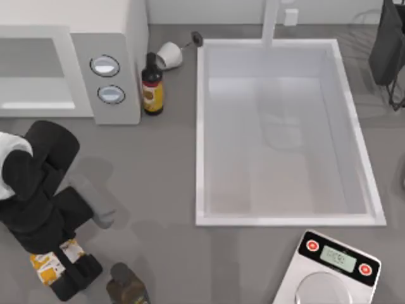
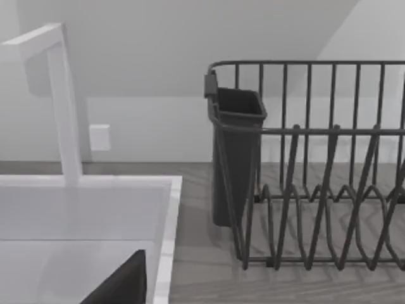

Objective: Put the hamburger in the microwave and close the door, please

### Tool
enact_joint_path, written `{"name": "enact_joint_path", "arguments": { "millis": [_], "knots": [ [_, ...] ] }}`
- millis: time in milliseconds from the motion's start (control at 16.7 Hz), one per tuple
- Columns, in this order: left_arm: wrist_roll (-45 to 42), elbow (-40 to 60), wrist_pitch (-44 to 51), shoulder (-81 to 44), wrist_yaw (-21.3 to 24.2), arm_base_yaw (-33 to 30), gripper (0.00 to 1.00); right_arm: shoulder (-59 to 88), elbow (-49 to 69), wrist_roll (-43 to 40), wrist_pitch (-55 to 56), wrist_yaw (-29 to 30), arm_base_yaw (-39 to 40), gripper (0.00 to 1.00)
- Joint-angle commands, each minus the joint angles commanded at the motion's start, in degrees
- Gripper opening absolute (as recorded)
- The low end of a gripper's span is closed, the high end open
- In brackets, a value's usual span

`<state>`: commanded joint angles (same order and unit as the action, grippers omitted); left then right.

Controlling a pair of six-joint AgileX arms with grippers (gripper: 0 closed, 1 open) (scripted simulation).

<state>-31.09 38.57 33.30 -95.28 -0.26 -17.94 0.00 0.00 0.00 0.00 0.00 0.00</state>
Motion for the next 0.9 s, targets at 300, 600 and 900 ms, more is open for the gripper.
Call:
{"name": "enact_joint_path", "arguments": {
  "millis": [300,600,900],
  "knots": [
    [0.0,0.0,0.0,0.0,0.0,0.0,0.00,0.0,0.0,0.0,0.0,0.0,0.0,1.00],
    [0.0,0.0,0.0,0.0,0.0,0.0,0.00,0.0,0.0,0.0,0.0,0.0,0.0,1.00],
    [-0.2,2.9,5.7,4.3,1.0,0.3,0.00,0.0,0.0,0.0,0.0,0.0,0.0,1.00]
  ]
}}
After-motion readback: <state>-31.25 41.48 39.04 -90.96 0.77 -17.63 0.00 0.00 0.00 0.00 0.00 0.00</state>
